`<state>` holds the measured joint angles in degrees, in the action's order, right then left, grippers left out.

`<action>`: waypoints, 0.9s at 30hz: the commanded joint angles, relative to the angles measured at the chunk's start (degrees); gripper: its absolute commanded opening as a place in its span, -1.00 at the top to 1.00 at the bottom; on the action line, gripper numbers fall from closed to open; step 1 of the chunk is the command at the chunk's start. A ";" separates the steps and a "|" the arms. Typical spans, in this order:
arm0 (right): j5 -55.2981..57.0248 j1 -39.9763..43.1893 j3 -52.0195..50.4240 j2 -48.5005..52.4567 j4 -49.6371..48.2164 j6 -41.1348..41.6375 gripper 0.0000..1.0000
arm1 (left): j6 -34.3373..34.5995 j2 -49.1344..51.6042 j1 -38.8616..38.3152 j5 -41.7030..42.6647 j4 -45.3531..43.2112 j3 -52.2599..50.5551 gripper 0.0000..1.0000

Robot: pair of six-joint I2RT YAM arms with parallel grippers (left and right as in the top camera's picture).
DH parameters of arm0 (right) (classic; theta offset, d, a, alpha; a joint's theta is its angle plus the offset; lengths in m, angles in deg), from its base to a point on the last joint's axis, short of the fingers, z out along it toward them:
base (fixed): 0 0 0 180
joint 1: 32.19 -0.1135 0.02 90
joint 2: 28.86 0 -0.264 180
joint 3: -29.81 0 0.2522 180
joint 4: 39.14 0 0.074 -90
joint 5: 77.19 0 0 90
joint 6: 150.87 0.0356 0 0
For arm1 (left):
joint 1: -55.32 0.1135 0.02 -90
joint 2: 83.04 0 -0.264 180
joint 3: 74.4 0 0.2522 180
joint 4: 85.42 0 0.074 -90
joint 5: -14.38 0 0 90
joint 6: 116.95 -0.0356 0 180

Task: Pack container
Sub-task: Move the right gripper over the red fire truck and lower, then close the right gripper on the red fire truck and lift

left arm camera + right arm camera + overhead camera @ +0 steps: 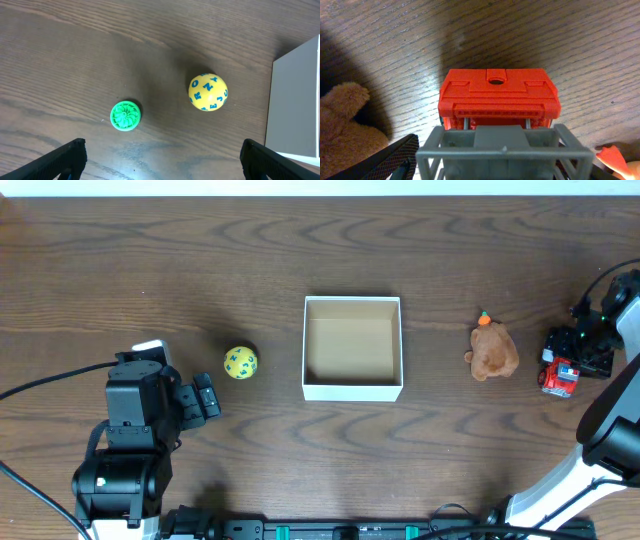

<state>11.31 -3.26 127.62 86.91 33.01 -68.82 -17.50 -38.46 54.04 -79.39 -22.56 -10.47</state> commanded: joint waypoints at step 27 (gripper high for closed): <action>0.35 0.26 2.01 -4.02 2.10 3.41 -0.37 | 0.74 -0.09 0.24 0.17 0.20 0.96 -0.96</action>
<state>13.61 -3.26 128.49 84.22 35.02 -65.82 -17.50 -38.46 54.04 -79.39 -22.56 -10.47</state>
